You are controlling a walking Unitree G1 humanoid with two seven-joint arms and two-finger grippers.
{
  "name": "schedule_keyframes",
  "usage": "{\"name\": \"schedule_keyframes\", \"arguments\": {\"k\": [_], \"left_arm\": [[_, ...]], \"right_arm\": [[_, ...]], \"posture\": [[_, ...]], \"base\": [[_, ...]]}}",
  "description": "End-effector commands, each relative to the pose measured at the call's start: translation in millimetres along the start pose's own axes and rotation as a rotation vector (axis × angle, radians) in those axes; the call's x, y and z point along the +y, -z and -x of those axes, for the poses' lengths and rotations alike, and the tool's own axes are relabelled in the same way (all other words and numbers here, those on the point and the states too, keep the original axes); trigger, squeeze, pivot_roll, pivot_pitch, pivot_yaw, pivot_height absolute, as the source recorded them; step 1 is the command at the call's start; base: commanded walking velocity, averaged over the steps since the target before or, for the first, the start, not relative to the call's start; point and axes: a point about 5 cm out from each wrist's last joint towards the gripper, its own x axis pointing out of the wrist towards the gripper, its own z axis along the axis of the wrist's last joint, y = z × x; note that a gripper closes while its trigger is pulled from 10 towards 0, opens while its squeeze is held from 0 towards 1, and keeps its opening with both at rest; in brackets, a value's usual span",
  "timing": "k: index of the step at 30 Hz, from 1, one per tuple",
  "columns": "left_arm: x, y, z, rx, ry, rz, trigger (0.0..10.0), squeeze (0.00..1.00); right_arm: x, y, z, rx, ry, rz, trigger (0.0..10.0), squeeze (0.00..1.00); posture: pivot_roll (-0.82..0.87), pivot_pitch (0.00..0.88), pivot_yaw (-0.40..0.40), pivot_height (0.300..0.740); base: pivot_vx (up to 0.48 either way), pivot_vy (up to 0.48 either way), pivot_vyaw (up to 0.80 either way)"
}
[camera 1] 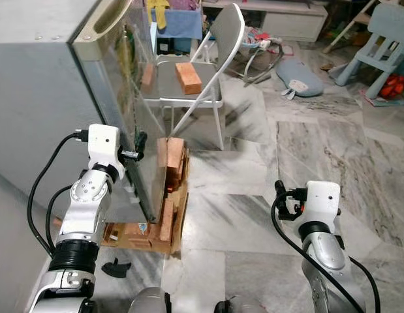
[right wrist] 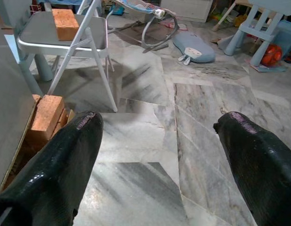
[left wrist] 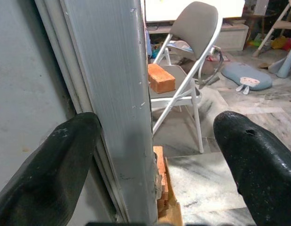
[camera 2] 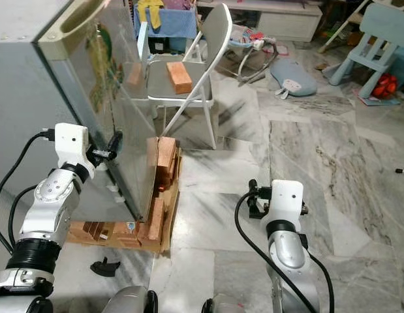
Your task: Restocking fridge
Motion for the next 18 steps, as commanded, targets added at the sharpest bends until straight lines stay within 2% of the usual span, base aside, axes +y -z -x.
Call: {"name": "schedule_keyframes", "arguments": {"k": [1,7,10,11,13,14,15,16,17,18], "left_arm": [[-1.8,-2.9,-3.4,-0.011,0.007,-0.001,10.0,0.0],[2.2,-1.5,-12.1,0.015,-0.062,-0.005,10.0,0.0],[1.8,-2.2,-15.4,0.017,-0.054,-0.001,10.0,0.0],[-3.6,-4.4,-20.0,0.016,-0.021,-0.005,10.0,0.0],[-15.1,-8.1,-24.8,0.011,0.054,-0.001,10.0,0.0],[-30.6,-10.8,-25.5,-0.001,0.162,-0.012,10.0,0.0],[-56.1,-15.4,-23.9,-0.023,0.338,-0.015,10.0,0.0],[-83.2,-20.3,-16.7,-0.041,0.514,0.02,10.0,0.0],[-83.2,-20.3,-16.7,-0.041,0.514,0.02,10.0,0.0],[-93.6,-21.8,-12.6,-0.044,0.575,0.024,10.0,0.0]], "right_arm": [[-0.7,-2.6,-1.0,-0.007,0.005,-0.002,10.0,0.0],[2.3,-5.1,-3.9,-0.013,0.004,-0.006,10.0,0.0],[2.6,-5.4,-4.2,-0.013,0.003,-0.007,10.0,0.0],[3.0,-5.2,-4.4,-0.012,0.002,-0.008,10.0,0.0],[3.5,-5.0,-4.3,-0.011,-0.001,-0.008,10.0,0.0],[3.6,-5.1,-4.1,-0.011,-0.002,-0.009,10.0,0.0],[4.1,-5.5,-3.8,-0.011,-0.005,-0.013,10.0,0.0],[4.2,-6.1,-2.7,-0.012,-0.008,-0.015,10.0,0.0],[4.2,-6.1,-2.7,-0.012,-0.008,-0.015,10.0,0.0],[4.1,-6.4,-2.1,-0.013,-0.009,-0.015,10.0,0.0]], "posture": [[0.07,0.018,-0.02,0.74],[0.07,0.015,-0.025,0.74],[0.07,0.016,-0.026,0.74],[0.07,0.016,-0.028,0.74],[0.07,0.015,-0.028,0.74],[0.07,0.015,-0.028,0.74],[0.07,0.014,-0.029,0.74],[0.07,0.013,-0.03,0.74],[0.07,0.013,-0.03,0.74],[0.07,0.012,-0.031,0.74]], "base": [[0.0,0.0,0.0],[0.0,0.0,0.0],[0.0,0.0,0.0],[0.0,0.0,0.0],[0.0,0.0,0.0],[0.0,0.0,0.0],[0.0,0.0,0.0],[0.0,0.0,0.0],[0.0,0.0,0.0],[0.0,0.0,0.0]]}}
